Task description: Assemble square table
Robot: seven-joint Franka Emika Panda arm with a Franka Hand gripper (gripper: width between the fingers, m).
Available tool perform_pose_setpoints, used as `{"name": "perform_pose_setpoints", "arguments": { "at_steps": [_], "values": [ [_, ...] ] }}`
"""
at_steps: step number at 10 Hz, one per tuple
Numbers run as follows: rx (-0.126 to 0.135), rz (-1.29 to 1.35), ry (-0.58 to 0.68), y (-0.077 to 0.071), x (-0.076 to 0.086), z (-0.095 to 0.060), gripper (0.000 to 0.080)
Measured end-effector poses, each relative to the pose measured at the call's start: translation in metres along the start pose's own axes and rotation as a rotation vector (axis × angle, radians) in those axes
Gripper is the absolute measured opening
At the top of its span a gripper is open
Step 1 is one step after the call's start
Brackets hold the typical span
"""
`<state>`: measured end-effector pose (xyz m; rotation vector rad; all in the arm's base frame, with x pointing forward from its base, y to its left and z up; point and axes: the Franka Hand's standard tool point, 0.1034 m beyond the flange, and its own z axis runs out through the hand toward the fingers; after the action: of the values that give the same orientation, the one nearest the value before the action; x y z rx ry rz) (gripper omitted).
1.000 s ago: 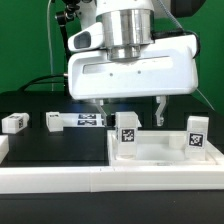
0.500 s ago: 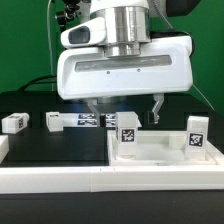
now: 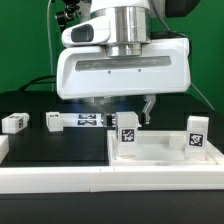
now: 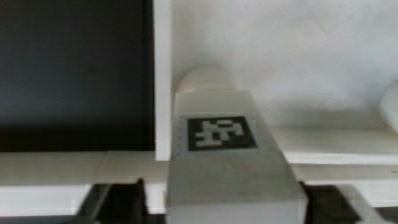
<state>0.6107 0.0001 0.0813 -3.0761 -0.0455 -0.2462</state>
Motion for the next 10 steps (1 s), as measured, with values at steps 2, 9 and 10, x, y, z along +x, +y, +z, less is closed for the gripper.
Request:
{"name": "perform_pose_setpoints", "arguments": {
  "at_steps": [2, 9, 10],
  "values": [
    [0.0, 0.002, 0.0, 0.0, 0.0, 0.0, 0.0288],
    [0.006, 0.553, -0.003, -0.0012, -0.0018, 0.001, 0.029],
    [0.0, 0.665, -0.002, -0.0018, -0.0018, 0.001, 0.029]
  ]
}}
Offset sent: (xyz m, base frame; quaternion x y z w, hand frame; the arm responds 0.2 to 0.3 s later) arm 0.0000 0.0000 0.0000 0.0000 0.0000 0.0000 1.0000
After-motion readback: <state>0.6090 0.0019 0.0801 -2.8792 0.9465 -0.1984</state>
